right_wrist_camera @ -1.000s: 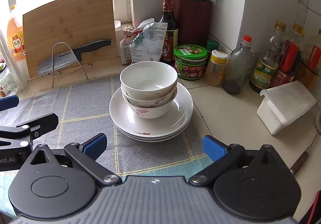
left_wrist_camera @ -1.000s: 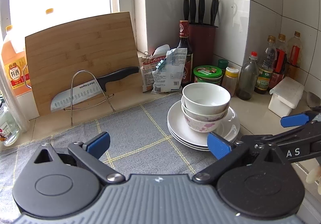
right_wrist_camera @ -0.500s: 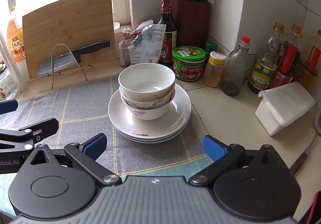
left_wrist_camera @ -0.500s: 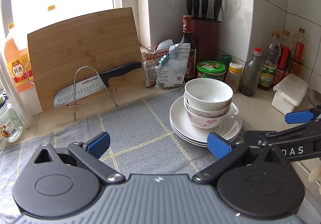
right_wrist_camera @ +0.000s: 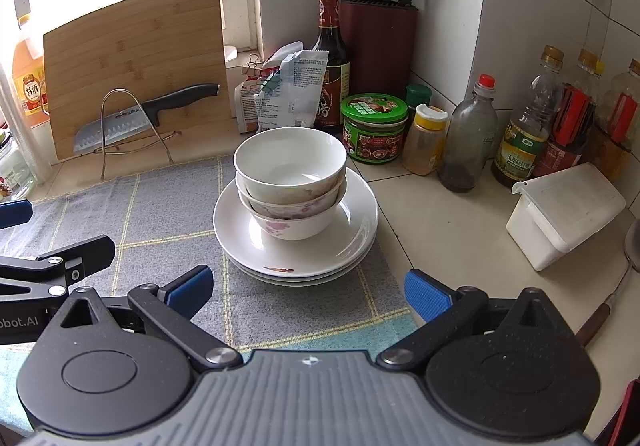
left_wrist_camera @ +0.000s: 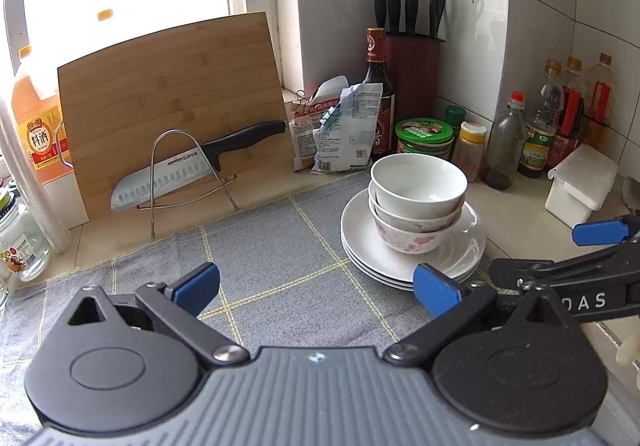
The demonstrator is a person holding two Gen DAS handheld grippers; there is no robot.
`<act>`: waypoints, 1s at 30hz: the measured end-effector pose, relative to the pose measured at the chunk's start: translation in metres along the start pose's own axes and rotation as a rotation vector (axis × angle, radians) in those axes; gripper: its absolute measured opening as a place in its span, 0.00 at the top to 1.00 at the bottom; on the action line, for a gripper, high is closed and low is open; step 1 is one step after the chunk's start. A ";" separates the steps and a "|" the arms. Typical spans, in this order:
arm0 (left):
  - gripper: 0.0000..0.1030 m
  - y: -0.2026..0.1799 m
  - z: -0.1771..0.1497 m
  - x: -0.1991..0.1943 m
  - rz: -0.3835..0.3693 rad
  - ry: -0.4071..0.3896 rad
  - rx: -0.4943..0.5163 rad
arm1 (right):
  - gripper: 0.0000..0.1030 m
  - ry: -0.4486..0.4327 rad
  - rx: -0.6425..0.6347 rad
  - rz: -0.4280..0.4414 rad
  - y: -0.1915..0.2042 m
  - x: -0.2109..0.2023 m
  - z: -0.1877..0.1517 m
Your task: Organize plates and bowls
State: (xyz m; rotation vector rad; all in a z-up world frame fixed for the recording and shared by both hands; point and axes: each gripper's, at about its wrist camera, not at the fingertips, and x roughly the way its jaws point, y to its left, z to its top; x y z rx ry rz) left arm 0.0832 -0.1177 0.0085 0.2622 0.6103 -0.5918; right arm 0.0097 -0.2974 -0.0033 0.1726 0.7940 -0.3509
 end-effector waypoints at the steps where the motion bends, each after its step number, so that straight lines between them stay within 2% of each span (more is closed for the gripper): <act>1: 0.01 0.000 0.000 0.000 0.001 0.002 -0.001 | 0.00 0.001 0.000 -0.001 0.000 0.000 0.000; 30: 0.01 0.001 -0.001 0.001 -0.003 0.008 -0.005 | 0.00 0.003 -0.009 -0.015 0.001 0.001 0.000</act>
